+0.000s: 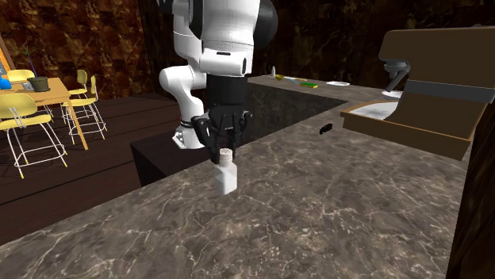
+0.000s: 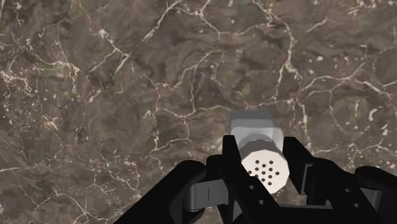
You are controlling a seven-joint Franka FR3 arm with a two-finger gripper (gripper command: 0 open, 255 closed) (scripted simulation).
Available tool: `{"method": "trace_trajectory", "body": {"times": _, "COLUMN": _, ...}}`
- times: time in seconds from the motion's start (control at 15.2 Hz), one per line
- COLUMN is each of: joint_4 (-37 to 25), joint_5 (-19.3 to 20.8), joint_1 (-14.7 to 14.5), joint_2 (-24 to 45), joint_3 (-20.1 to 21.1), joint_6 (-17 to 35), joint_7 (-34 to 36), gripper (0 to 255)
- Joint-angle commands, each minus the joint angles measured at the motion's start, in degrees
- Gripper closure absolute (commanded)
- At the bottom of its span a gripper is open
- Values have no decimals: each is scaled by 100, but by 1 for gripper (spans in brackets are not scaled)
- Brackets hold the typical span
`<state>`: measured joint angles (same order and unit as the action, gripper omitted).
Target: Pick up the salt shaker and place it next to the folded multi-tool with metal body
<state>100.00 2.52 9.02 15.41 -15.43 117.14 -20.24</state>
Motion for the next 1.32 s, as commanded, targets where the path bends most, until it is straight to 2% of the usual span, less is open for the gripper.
{"method": "trace_trajectory", "body": {"times": 0.0, "joint_4": -91, "joint_5": 13, "joint_1": -8, "joint_2": -59, "joint_3": -3, "joint_6": -151, "joint_7": 0, "gripper": 255}}
{"method": "trace_trajectory", "body": {"times": 1.12, "joint_4": -1197, "joint_5": 29, "joint_1": -4, "joint_2": -214, "joint_3": -21, "joint_6": -1403, "joint_7": -84, "gripper": 255}}
{"method": "trace_trajectory", "body": {"times": 1.25, "joint_4": -1051, "joint_5": 77, "joint_1": -94, "joint_2": -342, "joint_3": 19, "joint_6": -1393, "joint_7": 48, "gripper": 255}}
